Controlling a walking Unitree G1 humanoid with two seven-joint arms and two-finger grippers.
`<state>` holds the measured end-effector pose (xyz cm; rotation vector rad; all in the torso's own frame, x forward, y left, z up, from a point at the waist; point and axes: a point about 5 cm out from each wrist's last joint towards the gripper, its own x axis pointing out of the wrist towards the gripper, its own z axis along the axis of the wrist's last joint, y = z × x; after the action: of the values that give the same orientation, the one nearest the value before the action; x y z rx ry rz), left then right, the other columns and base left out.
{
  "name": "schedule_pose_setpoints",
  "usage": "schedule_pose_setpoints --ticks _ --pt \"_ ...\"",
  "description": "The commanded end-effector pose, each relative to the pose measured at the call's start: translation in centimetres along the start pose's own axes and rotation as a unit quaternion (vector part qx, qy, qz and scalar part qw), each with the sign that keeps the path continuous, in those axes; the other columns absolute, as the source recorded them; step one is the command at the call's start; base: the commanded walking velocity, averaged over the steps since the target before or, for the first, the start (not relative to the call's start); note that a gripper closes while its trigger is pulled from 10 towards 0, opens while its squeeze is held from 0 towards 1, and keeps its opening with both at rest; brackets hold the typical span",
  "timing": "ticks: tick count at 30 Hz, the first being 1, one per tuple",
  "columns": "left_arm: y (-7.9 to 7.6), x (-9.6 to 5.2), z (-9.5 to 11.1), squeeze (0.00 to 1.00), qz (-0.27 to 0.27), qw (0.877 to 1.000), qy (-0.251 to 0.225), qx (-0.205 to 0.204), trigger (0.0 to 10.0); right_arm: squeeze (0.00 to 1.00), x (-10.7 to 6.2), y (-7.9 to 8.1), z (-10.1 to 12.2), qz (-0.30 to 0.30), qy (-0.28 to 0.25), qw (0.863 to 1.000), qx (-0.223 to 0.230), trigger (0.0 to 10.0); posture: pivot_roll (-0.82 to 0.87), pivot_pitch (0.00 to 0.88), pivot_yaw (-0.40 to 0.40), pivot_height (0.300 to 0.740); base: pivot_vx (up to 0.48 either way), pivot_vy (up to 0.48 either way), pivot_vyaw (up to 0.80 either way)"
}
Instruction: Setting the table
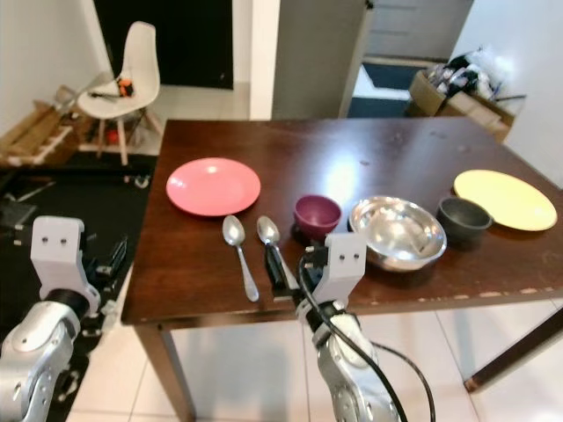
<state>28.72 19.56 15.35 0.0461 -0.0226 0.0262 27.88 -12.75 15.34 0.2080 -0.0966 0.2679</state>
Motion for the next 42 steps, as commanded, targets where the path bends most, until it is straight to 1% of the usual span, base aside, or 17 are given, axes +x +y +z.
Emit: schedule_pose_setpoints --ticks 1,27,31,42 --pt "-0.1 -0.07 -0.47 0.0 0.0 1.0 0.009 0.002 10.0 0.0 -0.15 -0.17 -0.35 -0.004 0.006 1.0 0.001 10.0 -0.04 0.0 0.064 0.74 -0.247 0.0 0.0" --pt "-0.31 -0.04 -0.45 0.0 -0.003 1.0 0.008 -0.001 10.0 0.0 -0.15 -0.22 -0.75 -0.009 0.012 1.0 0.005 10.0 -0.04 0.0 0.065 0.74 -0.244 0.0 0.0" --pt "-0.39 -0.08 -0.43 0.0 -0.005 1.0 0.007 -0.001 10.0 0.0 -0.17 -0.29 -0.82 -0.01 0.013 1.0 0.005 10.0 -0.04 0.0 0.065 0.74 -0.06 0.0 0.0" --pt "-0.43 -0.08 -0.43 0.0 -0.006 1.0 0.007 -0.001 10.0 0.0 -0.13 -0.32 -0.93 -0.011 0.015 1.0 0.006 10.0 -0.04 0.0 0.064 0.74 -0.28 0.0 0.0"
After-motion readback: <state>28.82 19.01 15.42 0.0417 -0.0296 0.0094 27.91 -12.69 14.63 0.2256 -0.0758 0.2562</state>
